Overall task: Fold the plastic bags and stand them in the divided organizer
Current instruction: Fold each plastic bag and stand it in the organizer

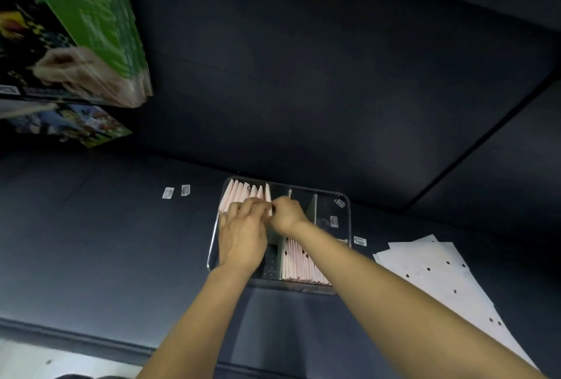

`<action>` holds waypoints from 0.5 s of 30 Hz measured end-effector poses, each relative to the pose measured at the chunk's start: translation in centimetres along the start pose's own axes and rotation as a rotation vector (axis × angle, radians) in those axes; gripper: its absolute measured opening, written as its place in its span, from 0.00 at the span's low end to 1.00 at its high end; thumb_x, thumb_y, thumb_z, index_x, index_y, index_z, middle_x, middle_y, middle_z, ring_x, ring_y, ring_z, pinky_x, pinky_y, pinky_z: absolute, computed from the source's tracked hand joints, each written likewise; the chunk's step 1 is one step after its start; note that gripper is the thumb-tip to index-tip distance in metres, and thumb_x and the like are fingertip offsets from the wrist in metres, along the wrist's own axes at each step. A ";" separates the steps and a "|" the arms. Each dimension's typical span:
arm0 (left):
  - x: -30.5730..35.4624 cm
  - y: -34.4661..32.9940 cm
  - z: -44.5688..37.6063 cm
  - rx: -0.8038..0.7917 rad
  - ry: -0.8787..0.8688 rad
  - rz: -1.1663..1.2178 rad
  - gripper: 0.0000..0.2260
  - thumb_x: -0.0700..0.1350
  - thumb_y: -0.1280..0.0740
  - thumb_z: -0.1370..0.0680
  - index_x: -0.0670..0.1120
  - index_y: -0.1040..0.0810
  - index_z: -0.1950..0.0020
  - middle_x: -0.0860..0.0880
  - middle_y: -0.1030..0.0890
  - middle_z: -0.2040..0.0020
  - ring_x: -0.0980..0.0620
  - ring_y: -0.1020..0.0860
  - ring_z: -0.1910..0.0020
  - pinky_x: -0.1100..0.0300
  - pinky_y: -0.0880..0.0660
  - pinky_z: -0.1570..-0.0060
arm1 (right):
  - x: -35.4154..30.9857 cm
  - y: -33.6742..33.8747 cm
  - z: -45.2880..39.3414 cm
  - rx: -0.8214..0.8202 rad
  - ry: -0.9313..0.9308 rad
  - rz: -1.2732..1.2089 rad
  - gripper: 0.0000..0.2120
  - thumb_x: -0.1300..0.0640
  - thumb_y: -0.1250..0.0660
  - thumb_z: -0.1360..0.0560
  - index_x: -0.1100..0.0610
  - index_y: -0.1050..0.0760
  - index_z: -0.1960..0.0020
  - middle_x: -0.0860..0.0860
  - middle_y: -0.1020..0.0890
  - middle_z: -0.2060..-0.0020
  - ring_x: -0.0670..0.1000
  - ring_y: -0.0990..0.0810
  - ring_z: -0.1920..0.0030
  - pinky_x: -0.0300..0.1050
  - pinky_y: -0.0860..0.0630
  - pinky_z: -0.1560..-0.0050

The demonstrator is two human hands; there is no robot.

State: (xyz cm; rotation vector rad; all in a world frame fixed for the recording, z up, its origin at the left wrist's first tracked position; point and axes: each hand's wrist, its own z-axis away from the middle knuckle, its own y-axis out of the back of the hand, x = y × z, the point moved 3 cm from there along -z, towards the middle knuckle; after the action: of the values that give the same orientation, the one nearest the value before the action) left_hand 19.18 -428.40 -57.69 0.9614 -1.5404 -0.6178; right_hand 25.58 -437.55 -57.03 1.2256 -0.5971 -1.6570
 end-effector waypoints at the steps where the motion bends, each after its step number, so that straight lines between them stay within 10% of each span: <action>1: 0.1 -0.1 0.0 -0.029 -0.016 -0.030 0.17 0.40 0.42 0.21 0.53 0.27 0.34 0.56 0.28 0.34 0.51 0.32 0.40 0.50 0.38 0.35 | 0.1 -0.1 0.1 -0.038 0.022 -0.002 0.10 0.60 0.37 0.24 0.63 0.23 0.47 0.58 0.20 0.50 0.57 0.21 0.48 0.45 0.26 0.52; 8: 0.3 -0.2 0.1 -0.109 0.002 -0.170 0.15 0.45 0.43 0.20 0.51 0.25 0.35 0.54 0.29 0.31 0.47 0.36 0.35 0.49 0.41 0.36 | 4.2 1.8 4.4 0.005 0.144 -0.396 0.15 0.64 0.33 0.26 0.62 0.24 0.39 0.56 0.18 0.45 0.50 0.20 0.45 0.41 0.26 0.39; 15: 7.8 -0.8 2.4 -0.033 -0.338 0.038 0.11 0.34 0.34 0.26 0.41 0.19 0.45 0.44 0.20 0.43 0.41 0.25 0.43 0.48 0.28 0.46 | 23.4 6.8 15.8 0.243 -0.083 -0.360 0.14 0.67 0.32 0.27 0.63 0.23 0.42 0.56 0.19 0.45 0.53 0.20 0.44 0.41 0.27 0.40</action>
State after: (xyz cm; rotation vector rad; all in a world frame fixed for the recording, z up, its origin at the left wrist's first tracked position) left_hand 17.02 -435.74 -54.64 0.8291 -1.8353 -0.8068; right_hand 12.96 -463.69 -56.08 1.5137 -0.6727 -1.9857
